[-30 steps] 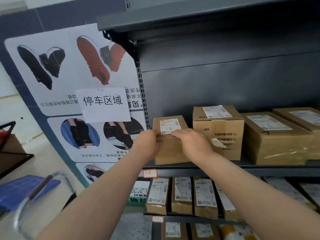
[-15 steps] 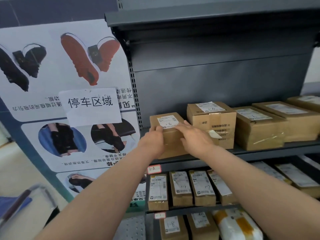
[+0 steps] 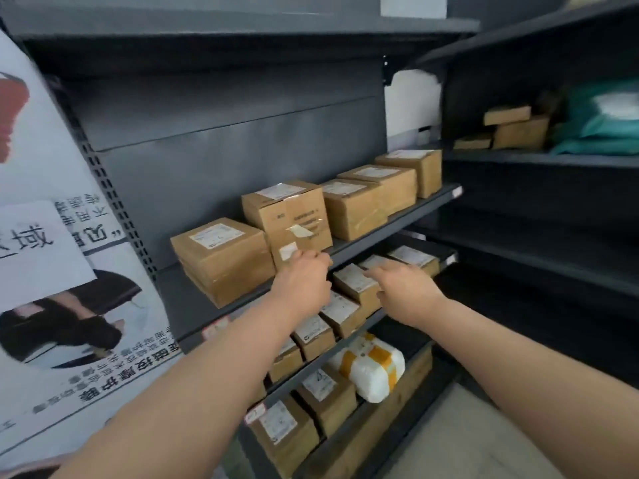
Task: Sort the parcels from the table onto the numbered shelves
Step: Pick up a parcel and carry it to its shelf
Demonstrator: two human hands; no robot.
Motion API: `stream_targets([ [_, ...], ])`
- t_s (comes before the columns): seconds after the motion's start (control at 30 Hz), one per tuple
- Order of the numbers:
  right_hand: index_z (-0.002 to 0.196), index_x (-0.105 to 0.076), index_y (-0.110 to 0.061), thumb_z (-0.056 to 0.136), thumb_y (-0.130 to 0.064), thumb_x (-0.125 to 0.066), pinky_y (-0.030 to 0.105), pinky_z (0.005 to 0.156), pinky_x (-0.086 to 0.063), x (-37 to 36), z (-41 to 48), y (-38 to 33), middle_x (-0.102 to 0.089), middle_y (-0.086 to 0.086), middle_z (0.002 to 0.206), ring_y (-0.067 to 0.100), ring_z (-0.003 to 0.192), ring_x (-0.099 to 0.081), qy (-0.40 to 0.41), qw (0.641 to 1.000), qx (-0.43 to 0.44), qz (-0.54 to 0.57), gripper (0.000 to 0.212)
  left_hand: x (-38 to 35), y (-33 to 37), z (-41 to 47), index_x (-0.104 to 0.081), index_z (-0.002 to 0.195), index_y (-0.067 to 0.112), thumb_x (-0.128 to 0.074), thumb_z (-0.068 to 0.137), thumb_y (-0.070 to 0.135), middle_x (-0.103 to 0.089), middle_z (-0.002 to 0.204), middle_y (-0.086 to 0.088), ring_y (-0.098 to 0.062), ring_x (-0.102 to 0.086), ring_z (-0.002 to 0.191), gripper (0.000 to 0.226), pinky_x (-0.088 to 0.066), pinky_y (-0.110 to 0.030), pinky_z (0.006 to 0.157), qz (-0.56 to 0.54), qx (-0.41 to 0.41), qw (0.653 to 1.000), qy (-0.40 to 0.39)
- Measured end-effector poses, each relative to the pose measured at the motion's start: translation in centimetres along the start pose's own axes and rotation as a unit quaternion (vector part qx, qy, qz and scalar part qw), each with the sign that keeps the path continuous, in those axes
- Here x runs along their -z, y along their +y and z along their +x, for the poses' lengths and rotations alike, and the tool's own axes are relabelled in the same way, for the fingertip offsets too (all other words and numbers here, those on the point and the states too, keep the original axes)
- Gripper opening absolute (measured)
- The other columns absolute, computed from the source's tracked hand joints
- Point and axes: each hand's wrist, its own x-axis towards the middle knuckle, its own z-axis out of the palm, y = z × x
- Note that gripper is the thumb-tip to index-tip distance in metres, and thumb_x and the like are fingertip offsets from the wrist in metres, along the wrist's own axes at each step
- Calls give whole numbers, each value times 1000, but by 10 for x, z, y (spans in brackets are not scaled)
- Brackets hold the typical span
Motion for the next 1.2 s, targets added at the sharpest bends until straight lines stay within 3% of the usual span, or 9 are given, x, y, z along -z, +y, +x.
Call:
stream_targets([
  [0.3,139,-47,-23,95,-18,-49,38,107,-37,26,-176,110,-47,3,142,22,136,-37,-58,972,-228,-24,44,-46,180,17,-51,134,20,-60,92,29,-55,131,-6,-28,-46,123,44,-46,-44,98,-21,-216,965,-145],
  [0.57,140,-45,-26,95,-19,-47,37,104,-38,60,-367,166,-46,-1,141,20,133,-39,-86,915,-391,-55,45,-55,374,-39,-46,139,21,-57,93,25,-51,136,-5,-26,-43,126,47,-45,-42,97,-56,-385,895,-219],
  [0.77,134,-49,-27,94,-23,-48,37,101,-38,81,-537,193,-49,-1,137,20,129,-43,-130,856,-496,-68,41,-55,523,-122,-49,136,19,-59,91,25,-54,132,-5,-27,-50,118,46,-48,-41,95,-54,-476,840,-256],
  [1.0,135,-50,-29,92,-22,-49,36,98,-39,110,-711,205,-50,-4,138,19,128,-44,-109,788,-601,-78,43,-50,673,-235,-47,138,20,-57,93,29,-50,138,-6,-26,-47,125,47,-45,-37,94,-35,-586,761,-274],
  [1.2,124,-56,-28,89,-19,-49,36,94,-44,133,-843,175,-56,-6,126,19,121,-50,-84,694,-709,-94,37,-35,776,-326,-49,139,21,-55,95,41,-50,142,-2,-23,-47,129,48,-42,-35,101,-44,-660,691,-291],
])
